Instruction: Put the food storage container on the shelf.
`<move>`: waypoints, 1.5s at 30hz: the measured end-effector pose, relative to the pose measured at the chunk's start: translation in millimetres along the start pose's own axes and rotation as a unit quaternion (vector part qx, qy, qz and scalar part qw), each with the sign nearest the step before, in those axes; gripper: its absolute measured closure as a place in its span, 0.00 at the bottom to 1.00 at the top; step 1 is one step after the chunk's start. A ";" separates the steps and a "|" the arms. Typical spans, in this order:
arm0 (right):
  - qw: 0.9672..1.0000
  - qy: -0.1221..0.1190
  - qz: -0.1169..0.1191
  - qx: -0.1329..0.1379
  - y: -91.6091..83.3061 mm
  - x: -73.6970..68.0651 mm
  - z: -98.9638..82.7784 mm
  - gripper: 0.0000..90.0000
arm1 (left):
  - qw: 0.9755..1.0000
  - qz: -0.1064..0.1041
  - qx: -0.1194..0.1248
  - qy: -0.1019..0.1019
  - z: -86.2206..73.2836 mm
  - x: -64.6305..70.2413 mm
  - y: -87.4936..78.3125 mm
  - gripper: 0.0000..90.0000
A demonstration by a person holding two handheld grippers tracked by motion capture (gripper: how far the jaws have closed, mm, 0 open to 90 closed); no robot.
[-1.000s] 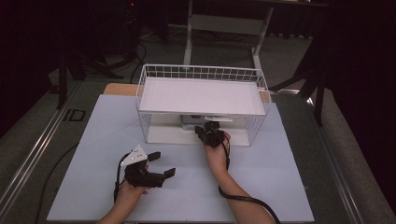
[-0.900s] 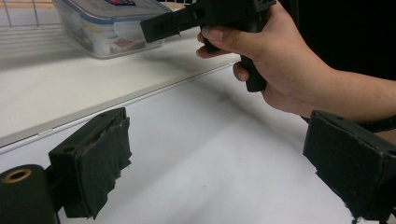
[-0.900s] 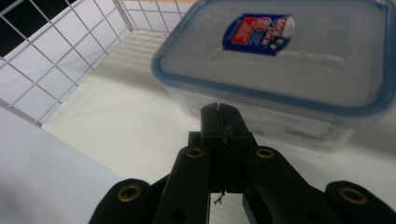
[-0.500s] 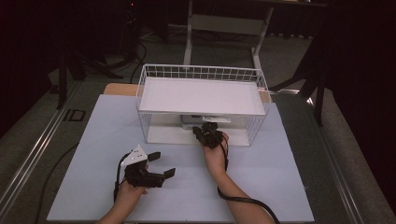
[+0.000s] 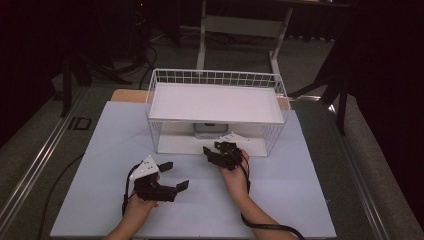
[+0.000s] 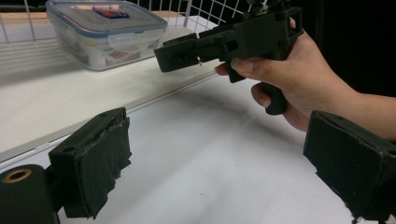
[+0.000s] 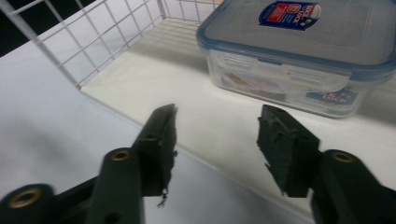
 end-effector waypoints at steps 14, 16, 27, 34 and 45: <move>0.998 -0.008 0.059 0.022 -36.7 -6.5 -3.8 0.16 | 1.000 -0.003 -0.012 0.019 5.8 4.5 -0.2 0.09; 0.998 -0.015 0.051 0.027 -41.4 -5.0 -4.6 0.16 | 1.000 -0.003 -0.012 0.022 7.8 4.6 -1.3 0.09; 0.998 -0.016 0.066 0.020 -64.9 0.7 -15.5 0.16 | 1.000 0.003 -0.013 0.021 11.7 3.5 -10.3 0.09; 0.997 -0.013 0.076 0.026 -85.9 1.5 -21.8 0.16 | 1.000 0.002 -0.013 0.022 10.0 6.2 -17.2 0.09; 0.996 -0.025 0.079 0.041 -121.5 7.6 -26.7 0.16 | 1.000 -0.007 -0.013 0.022 7.6 5.9 -30.8 0.09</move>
Point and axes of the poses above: each handheld gripper's, and its own axes: y roughly forward along the jaws, z roughly out of its top, x roughly to its right, the point moved 3 cm from there along y, roughly forward along the jaws
